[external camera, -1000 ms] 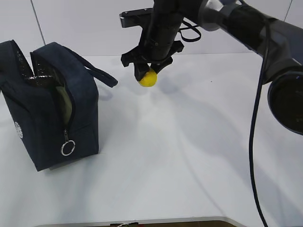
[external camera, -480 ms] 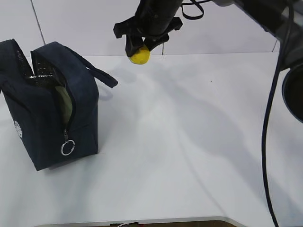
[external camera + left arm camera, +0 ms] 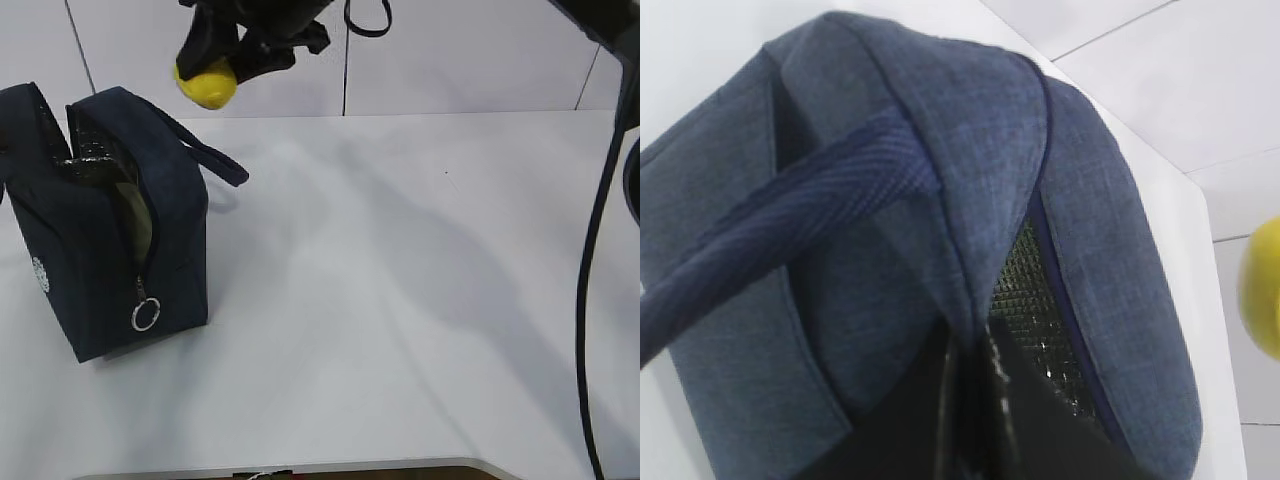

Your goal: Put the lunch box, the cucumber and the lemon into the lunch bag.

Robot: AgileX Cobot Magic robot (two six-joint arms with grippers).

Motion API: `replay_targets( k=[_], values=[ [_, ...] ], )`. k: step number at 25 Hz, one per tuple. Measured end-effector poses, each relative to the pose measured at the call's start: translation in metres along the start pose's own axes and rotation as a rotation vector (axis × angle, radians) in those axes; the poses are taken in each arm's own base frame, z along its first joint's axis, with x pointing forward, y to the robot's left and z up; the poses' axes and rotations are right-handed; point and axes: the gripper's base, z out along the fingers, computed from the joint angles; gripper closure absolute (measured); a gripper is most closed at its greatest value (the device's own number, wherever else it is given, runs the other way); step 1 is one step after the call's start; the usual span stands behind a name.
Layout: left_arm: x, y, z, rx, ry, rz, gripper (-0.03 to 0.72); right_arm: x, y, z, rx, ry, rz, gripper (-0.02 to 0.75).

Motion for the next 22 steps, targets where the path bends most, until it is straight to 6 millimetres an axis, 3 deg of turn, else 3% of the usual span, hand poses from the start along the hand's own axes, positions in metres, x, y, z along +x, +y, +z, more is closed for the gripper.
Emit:
replay_targets(
  k=[8, 12, 22],
  values=[
    [0.0, -0.001, 0.0, 0.015, 0.004, -0.009, 0.697, 0.006, 0.039, 0.015, -0.119, 0.021, -0.123, 0.371],
    [0.001, -0.003, 0.0, 0.033, 0.007, -0.015, 0.697, 0.012, 0.054, 0.025, -0.095, 0.045, -0.202, 0.371],
    [0.001, -0.006, 0.0, 0.062, 0.012, -0.009, 0.697, 0.019, 0.065, 0.039, -0.053, 0.077, -0.282, 0.371]
  ],
)
